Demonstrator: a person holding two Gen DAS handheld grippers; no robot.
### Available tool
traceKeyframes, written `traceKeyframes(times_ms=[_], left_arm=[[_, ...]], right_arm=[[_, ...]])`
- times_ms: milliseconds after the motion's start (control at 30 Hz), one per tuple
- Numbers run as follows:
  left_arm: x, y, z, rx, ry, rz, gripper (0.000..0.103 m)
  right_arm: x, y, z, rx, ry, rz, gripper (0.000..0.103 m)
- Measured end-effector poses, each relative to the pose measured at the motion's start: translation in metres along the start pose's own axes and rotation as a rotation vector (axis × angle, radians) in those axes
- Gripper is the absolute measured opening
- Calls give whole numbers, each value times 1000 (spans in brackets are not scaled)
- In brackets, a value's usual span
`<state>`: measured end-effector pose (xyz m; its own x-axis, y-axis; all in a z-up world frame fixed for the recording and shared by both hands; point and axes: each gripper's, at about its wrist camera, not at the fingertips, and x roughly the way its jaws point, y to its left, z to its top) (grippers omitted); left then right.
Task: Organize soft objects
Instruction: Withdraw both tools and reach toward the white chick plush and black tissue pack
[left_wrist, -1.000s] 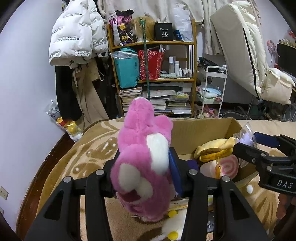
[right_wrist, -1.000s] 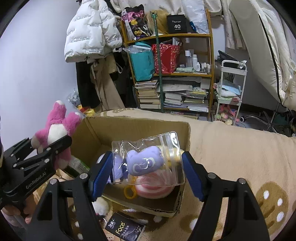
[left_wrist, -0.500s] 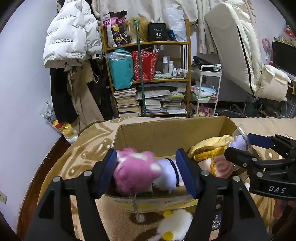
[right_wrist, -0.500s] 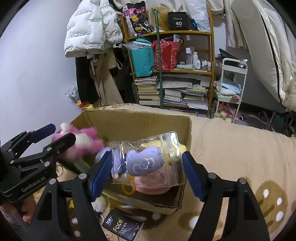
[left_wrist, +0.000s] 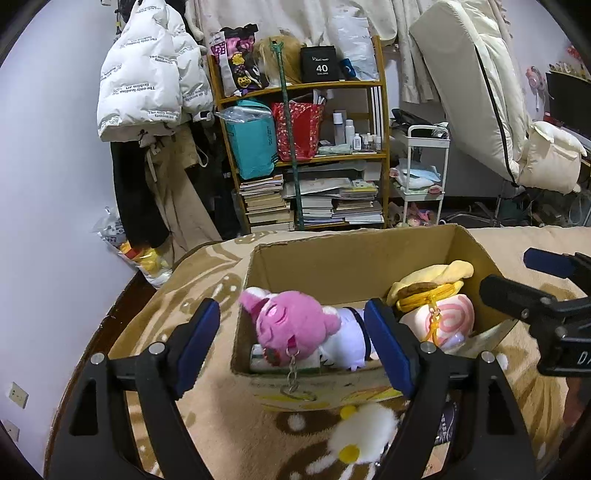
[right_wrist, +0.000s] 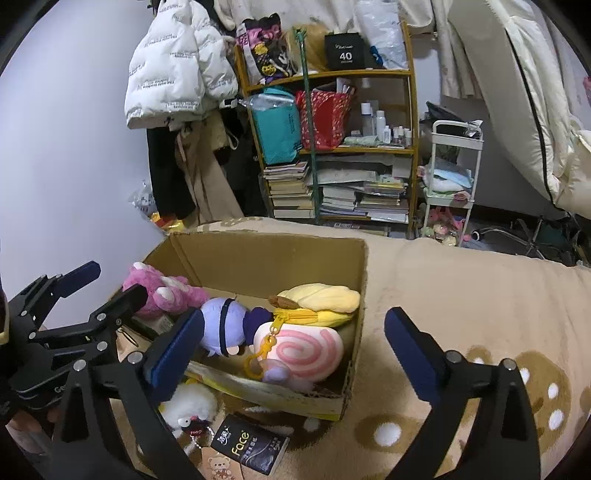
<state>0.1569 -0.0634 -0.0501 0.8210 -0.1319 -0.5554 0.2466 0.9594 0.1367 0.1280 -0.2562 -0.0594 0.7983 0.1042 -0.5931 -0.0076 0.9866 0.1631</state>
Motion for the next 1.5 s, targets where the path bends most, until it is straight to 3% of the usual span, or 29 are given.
traceKeyframes(times_ms=[133,467,900,1500], left_arm=[[-14,2,-2,11,-19,28,89],[-44,14,-16,1,2,60,96],[-59,28,-34,-42,89,76,98],[-16,23,-48,-24,229,34,98]], right_arm=[[-9,-2,-2,11,-1,-7,103],[-29,6,-18,-14,23,-16,103],[-45,17,-41,-61,67,-33,103],[-3,24,-68,-93,199,-63,103]])
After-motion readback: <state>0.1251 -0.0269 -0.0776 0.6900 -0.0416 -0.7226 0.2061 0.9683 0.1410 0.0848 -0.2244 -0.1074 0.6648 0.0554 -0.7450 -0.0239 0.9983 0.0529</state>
